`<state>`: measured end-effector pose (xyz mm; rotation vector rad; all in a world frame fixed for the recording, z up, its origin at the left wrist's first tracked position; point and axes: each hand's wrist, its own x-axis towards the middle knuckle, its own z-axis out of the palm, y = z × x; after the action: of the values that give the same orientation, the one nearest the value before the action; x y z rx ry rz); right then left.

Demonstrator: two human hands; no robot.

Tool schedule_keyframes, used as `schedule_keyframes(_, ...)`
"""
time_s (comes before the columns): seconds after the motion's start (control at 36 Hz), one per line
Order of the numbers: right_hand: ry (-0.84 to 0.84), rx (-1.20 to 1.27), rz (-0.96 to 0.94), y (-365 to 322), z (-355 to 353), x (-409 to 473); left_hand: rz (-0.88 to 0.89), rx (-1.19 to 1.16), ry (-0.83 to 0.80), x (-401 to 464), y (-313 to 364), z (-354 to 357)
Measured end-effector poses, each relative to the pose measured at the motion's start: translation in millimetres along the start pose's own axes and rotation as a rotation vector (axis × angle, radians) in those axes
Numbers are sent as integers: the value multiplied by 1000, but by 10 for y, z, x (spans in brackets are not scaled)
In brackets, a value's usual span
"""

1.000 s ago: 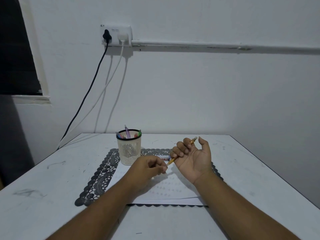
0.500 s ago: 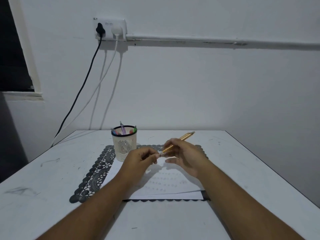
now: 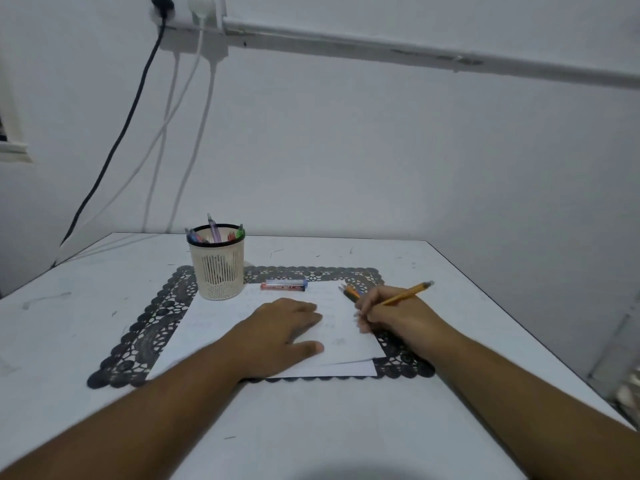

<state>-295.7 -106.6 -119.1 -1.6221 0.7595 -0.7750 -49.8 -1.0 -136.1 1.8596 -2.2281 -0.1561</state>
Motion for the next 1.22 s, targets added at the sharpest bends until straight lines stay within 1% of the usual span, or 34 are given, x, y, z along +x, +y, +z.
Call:
schedule_keyframes(0.08, 5, -121, -39, -7, 32, -69, 2, 0, -45, 2, 6, 19)
schedule_keyframes(0.19, 6, -133, -24, 0, 95, -108, 20, 11, -77, 14, 23, 21)
schedule_keyframes(0.33, 7, -210, -14, 7, 106, -133, 22, 7, -97, 9, 24, 22)
schedule_keyframes(0.56, -3, -205, -20, -24, 141, -177, 23, 22, -123, -23, 40, -5)
schedule_keyframes(1.22, 4, -215, -13, -40, 164, -187, 18, 16, -113, -7, 28, 12)
